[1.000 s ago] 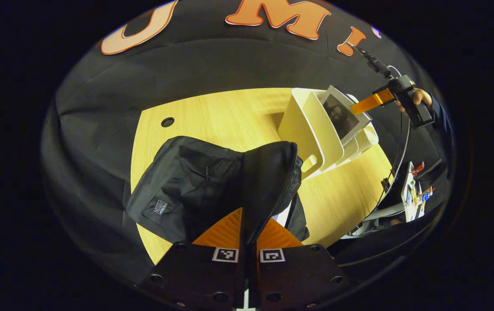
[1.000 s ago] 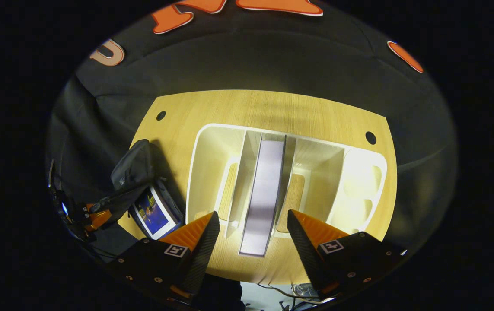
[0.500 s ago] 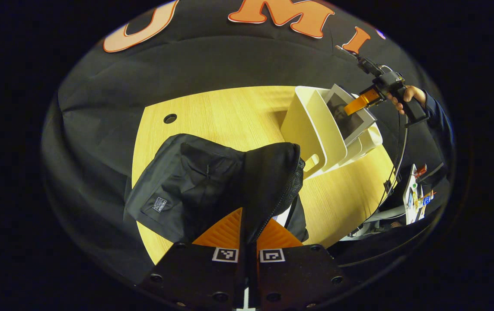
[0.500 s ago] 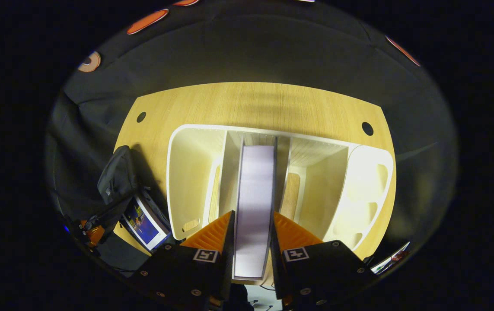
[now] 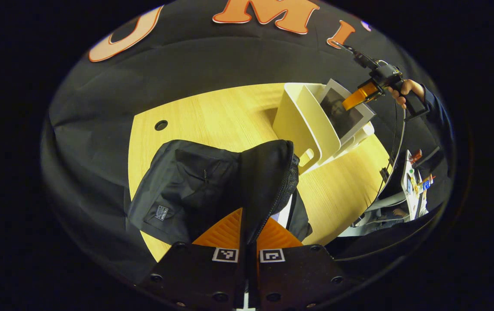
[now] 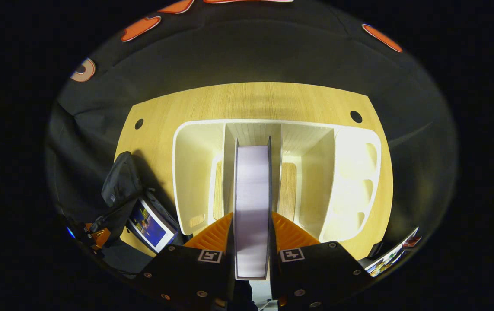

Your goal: Open the schoolbag, grab two books from the bookshelf and put them into the schoolbag.

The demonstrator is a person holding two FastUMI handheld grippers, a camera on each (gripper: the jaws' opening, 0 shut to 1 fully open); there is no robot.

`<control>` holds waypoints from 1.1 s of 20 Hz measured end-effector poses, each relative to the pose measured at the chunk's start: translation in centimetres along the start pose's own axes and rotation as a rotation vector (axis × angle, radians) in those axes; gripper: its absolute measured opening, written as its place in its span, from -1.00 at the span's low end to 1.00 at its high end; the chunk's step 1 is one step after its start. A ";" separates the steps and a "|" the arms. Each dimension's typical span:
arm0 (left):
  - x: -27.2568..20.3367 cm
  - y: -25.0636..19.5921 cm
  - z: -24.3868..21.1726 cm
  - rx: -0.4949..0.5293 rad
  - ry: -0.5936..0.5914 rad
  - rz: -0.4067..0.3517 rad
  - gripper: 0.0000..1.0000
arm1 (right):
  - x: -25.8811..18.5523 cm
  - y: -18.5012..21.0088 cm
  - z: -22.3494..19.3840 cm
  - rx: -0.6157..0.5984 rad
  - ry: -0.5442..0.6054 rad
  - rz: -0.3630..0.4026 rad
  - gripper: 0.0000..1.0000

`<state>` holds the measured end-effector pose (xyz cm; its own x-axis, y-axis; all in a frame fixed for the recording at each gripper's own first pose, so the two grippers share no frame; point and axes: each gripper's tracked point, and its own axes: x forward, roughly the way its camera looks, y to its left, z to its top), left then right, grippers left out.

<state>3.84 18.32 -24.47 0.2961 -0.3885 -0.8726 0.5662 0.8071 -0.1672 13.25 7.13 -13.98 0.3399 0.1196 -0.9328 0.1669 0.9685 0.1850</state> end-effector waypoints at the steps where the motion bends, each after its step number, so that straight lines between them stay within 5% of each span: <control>1: 0.0 0.0 -0.1 0.013 0.000 -0.009 -0.92 | -0.6 -0.1 -0.3 0.008 -0.008 -0.002 -0.32; 22: 0.1 0.0 -0.3 0.226 -0.002 -0.163 -0.91 | -7.0 1.8 -14.6 0.296 -0.088 0.007 -0.33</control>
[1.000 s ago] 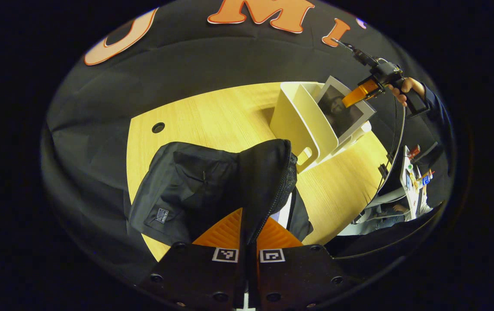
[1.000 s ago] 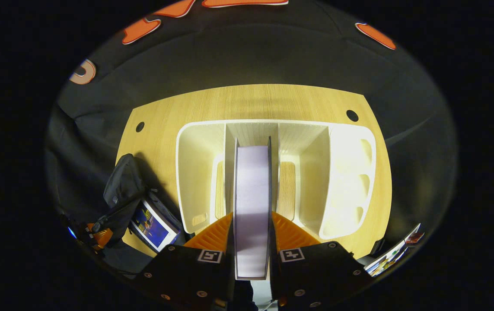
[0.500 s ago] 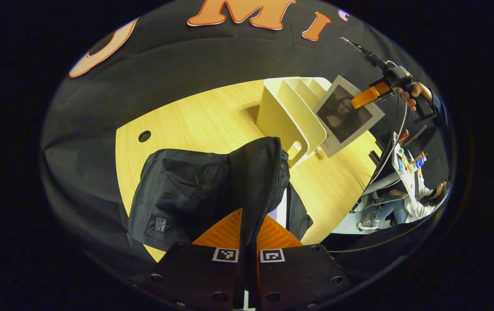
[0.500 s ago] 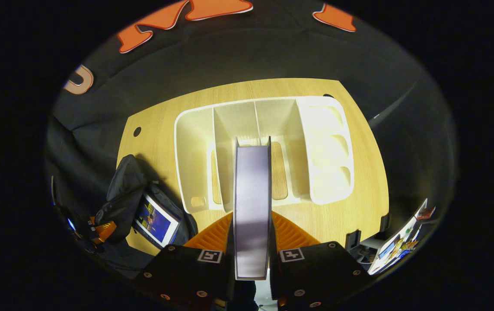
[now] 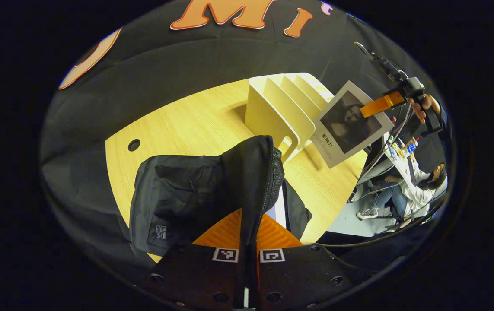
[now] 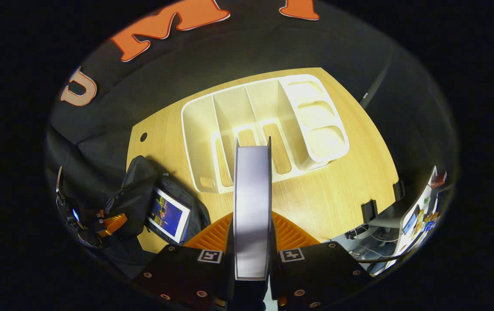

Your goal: Open the schoolbag, grab two books from the bookshelf and put them into the schoolbag.

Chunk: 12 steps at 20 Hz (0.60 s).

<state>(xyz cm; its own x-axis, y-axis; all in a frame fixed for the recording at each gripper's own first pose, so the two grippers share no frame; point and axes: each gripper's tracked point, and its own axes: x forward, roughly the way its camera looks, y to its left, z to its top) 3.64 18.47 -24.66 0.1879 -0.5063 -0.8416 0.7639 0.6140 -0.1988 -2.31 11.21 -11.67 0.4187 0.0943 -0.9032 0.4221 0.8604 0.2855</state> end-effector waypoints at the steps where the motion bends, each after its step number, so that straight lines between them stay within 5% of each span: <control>1: 0.1 0.0 0.0 0.010 0.001 -0.007 -0.92 | -0.1 0.2 -1.1 0.024 -0.002 0.010 -0.32; 12: -0.1 0.2 0.0 0.081 0.001 -0.041 -0.92 | -1.7 3.3 -6.6 0.170 -0.046 0.207 -0.33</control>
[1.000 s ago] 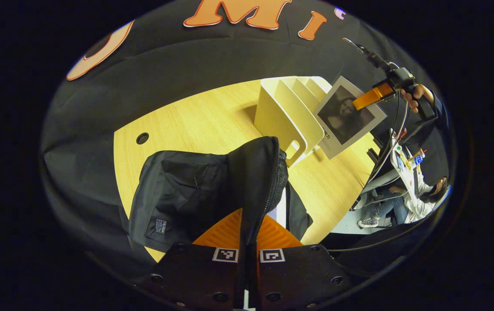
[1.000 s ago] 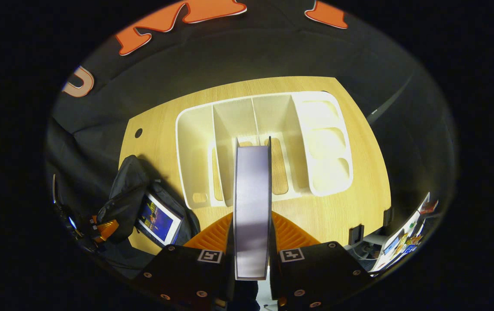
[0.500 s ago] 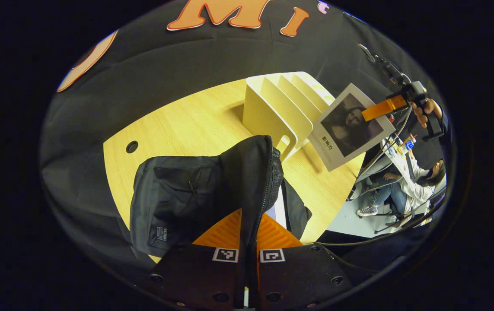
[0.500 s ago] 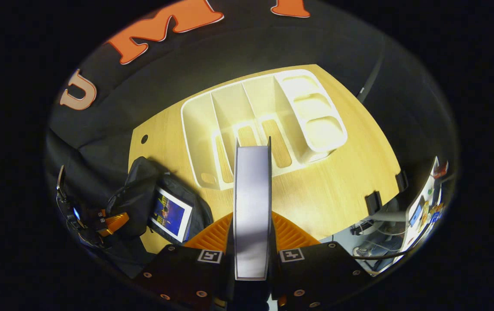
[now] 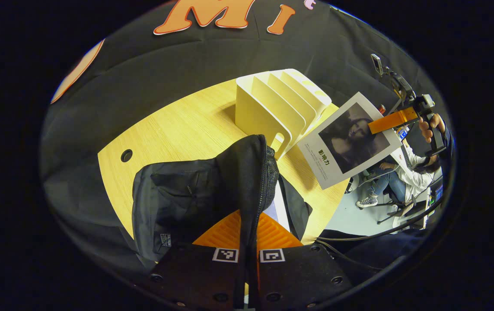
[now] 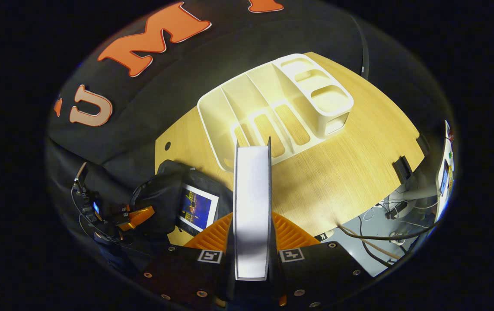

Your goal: Open the schoolbag, grab two books from the bookshelf and put them into the schoolbag.

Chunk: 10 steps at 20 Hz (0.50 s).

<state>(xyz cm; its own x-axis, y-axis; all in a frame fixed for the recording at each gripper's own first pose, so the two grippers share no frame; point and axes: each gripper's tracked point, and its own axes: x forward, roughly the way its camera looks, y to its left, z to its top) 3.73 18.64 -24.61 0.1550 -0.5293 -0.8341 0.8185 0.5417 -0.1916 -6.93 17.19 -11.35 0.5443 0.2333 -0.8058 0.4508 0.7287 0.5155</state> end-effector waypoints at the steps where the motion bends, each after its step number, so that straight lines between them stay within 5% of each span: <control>1: 0.0 0.0 0.1 -0.003 -0.003 0.000 -0.92 | -0.5 0.5 -0.4 -0.002 -0.006 0.019 -0.33; 10: -0.4 0.2 1.3 -0.007 -0.023 0.011 -0.92 | -1.8 3.8 -2.7 0.021 -0.077 0.188 -0.36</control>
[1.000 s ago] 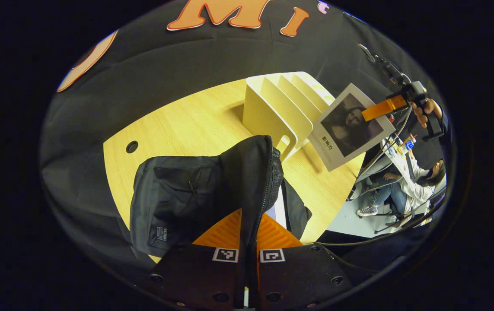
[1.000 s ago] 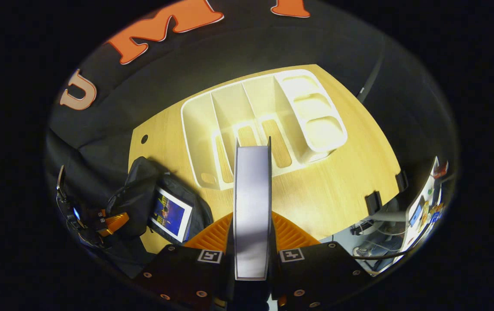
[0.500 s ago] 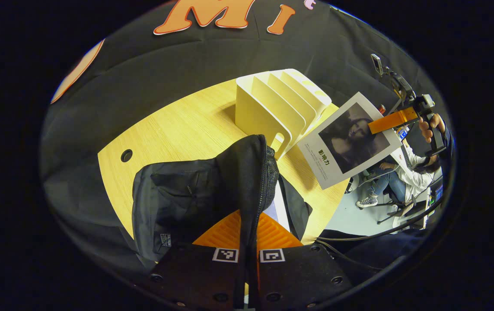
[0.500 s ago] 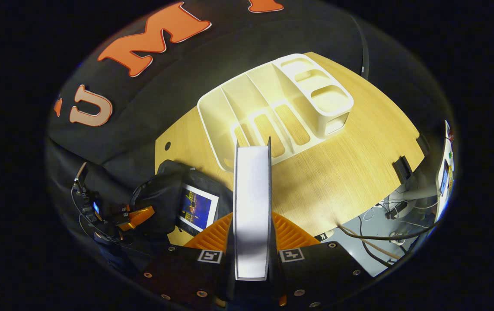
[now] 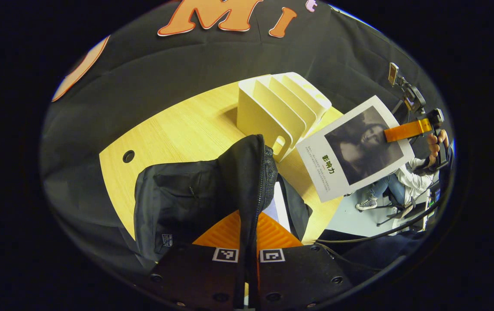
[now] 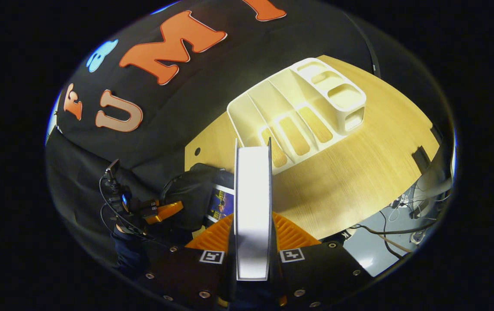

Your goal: Open the schoolbag, grab two books from the bookshelf and put them into the schoolbag.

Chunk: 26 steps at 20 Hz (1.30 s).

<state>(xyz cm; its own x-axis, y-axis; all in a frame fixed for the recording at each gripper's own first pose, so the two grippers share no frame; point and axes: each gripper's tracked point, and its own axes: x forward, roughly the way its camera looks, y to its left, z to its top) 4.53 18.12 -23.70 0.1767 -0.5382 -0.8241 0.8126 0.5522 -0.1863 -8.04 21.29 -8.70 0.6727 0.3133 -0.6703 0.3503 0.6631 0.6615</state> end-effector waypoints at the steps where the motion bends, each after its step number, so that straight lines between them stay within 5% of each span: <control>1: 0.0 0.1 0.1 0.002 0.000 0.003 -0.92 | 0.2 0.3 -0.2 -0.001 -0.003 0.012 -0.36; 18: -0.3 0.3 0.5 -0.027 -0.035 0.034 -0.92 | 8.6 5.7 -2.5 0.112 -0.006 0.265 -0.36; 26: -0.5 0.4 0.7 -0.036 -0.062 0.029 -0.92 | 13.0 7.3 -4.8 0.165 0.001 0.311 -0.37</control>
<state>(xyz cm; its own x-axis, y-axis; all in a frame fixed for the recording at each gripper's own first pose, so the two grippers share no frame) 5.18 18.11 -22.99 0.2344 -0.5594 -0.7951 0.7862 0.5901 -0.1835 0.14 33.46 -14.15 0.7630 0.4838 -0.4288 0.2299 0.4169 0.8794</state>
